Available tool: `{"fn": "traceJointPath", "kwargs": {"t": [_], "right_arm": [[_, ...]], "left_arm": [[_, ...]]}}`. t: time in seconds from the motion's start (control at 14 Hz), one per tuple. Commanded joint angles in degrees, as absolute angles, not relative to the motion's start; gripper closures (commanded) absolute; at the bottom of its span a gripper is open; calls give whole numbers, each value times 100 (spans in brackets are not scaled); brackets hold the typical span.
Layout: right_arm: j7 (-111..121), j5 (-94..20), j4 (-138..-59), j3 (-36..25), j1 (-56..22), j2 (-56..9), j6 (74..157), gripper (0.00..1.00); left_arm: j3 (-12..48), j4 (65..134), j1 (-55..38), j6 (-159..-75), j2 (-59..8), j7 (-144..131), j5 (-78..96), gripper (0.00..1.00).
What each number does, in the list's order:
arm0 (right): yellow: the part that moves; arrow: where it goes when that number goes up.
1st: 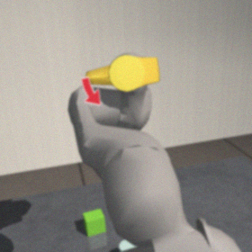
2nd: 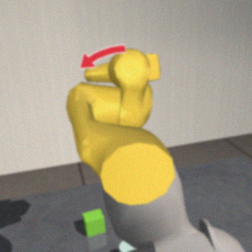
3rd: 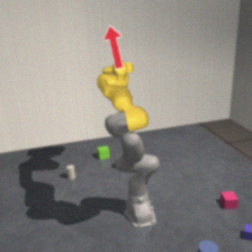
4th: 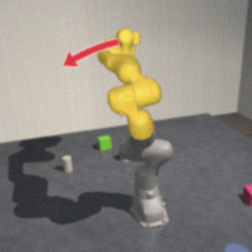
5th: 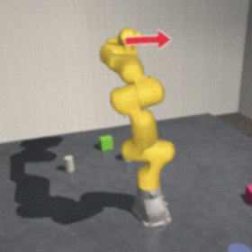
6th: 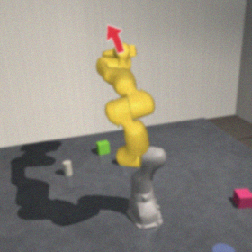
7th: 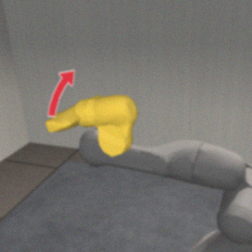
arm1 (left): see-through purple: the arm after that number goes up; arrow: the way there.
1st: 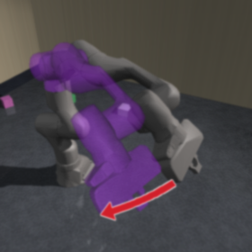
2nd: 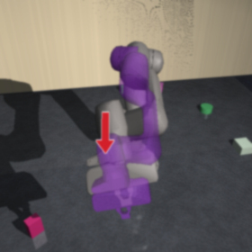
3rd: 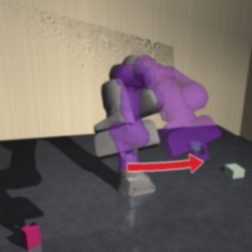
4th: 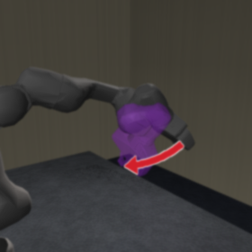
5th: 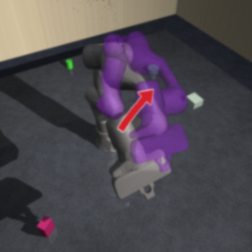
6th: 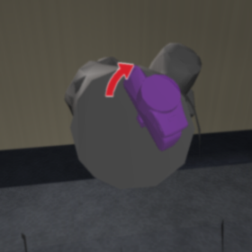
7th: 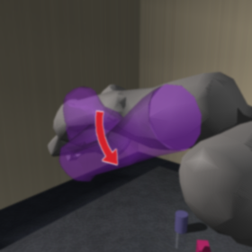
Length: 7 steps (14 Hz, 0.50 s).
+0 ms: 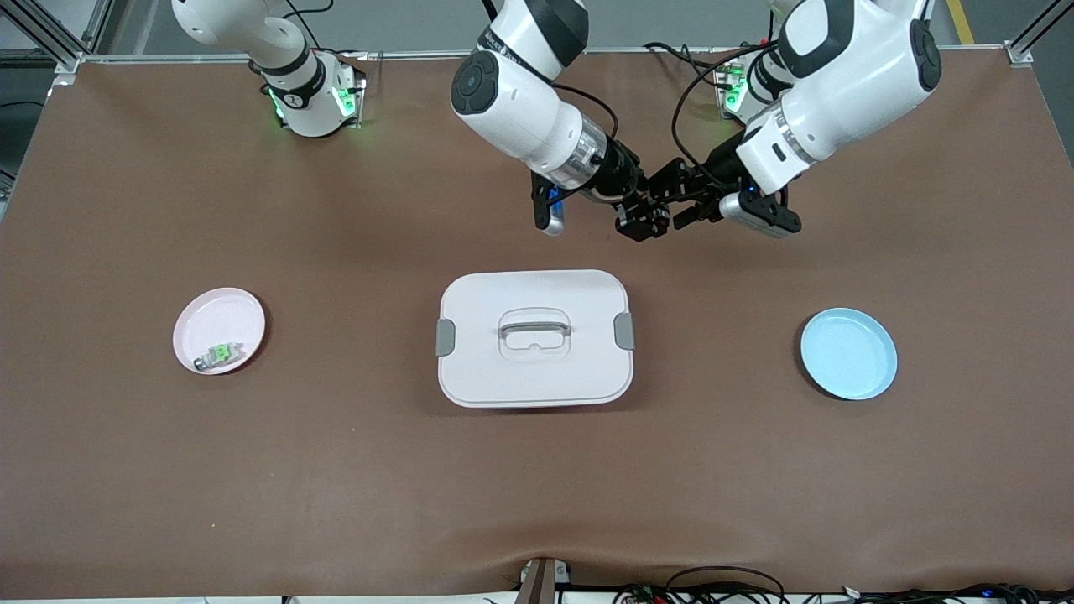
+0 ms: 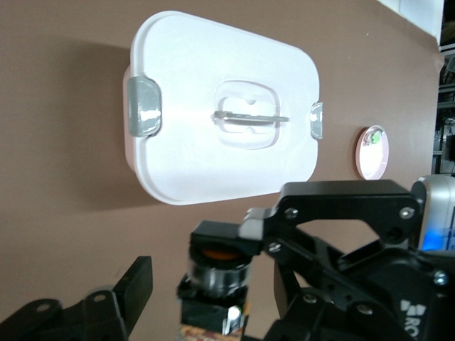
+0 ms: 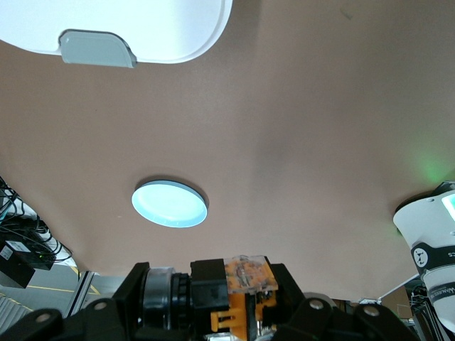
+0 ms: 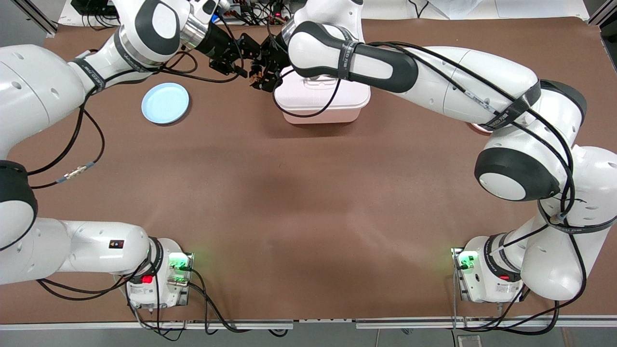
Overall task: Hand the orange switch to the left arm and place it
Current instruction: 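Grasp the switch with the left gripper beside the right gripper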
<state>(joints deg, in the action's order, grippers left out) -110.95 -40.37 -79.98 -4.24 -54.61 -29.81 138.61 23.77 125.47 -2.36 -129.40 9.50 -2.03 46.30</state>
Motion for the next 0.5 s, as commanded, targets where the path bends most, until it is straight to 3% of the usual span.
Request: {"fn": "traceJointPath", "kwargs": {"t": [0.0,0.29,0.43], "right_arm": [[-11127,-4096,-7813,-466,-5502,-3067,13808,80],[-11127,-4096,-7813,-466,-5502,-3067,13799,80],[-11127,-4096,-7813,-475,-5502,-3067,13799,80]], "left_arm": [[2452,12577,-229,-13192,879,-79,4790,28],[2522,12586,-211,-13228,809,149,4790,60],[2522,12577,-211,-13236,756,149,4790,65]]}}
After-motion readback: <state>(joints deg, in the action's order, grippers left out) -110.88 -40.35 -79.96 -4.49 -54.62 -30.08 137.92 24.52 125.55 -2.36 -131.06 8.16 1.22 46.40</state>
